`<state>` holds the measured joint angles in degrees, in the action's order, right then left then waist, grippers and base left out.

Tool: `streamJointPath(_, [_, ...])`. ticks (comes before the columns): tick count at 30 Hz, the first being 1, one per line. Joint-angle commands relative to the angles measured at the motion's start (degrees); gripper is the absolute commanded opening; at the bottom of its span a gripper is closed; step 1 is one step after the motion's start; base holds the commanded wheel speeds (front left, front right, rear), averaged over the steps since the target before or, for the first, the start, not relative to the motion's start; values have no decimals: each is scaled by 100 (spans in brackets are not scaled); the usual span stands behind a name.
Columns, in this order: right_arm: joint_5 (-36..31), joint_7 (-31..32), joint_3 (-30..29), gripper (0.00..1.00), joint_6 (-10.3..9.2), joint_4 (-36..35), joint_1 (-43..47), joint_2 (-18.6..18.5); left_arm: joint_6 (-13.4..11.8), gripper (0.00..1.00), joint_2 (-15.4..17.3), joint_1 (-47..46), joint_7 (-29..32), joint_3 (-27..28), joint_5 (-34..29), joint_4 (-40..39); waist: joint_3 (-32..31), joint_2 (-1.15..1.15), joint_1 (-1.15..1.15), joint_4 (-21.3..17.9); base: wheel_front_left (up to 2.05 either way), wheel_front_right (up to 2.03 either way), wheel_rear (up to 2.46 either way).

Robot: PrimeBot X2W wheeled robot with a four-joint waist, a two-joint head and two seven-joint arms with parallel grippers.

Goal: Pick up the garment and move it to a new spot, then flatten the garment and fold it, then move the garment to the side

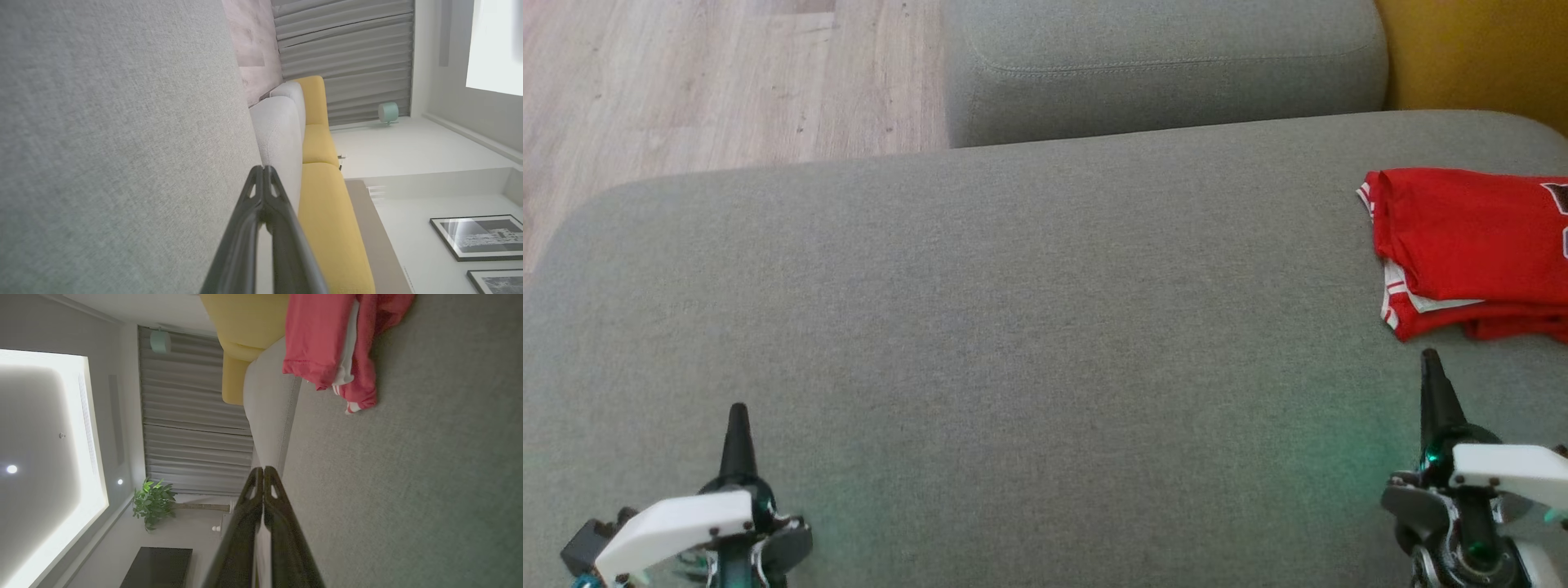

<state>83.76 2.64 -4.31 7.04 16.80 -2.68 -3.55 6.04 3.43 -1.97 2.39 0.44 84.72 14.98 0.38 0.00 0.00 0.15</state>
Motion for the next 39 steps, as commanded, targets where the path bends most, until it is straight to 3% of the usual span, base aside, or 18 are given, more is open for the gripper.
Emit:
streamJointPath(1, [187, 61, 63, 0, 41, -241, -297, -56, 57, 0, 94, -316, 48, 243, 167, -149, -2, 0, 0, -2, 0, 0, 0])
streamJointPath(14, [970, 260, -66, 0, 45, -287, -336, -45, 145, 0, 87, -405, 251, 410, 909, -102, -20, 0, 0, -15, 0, 0, 0])
streamJointPath(39, [932, 297, -112, 0, 45, -284, -340, -13, 145, 0, 48, -410, 295, 465, 863, -99, -20, 0, 0, -15, 0, 0, 0])
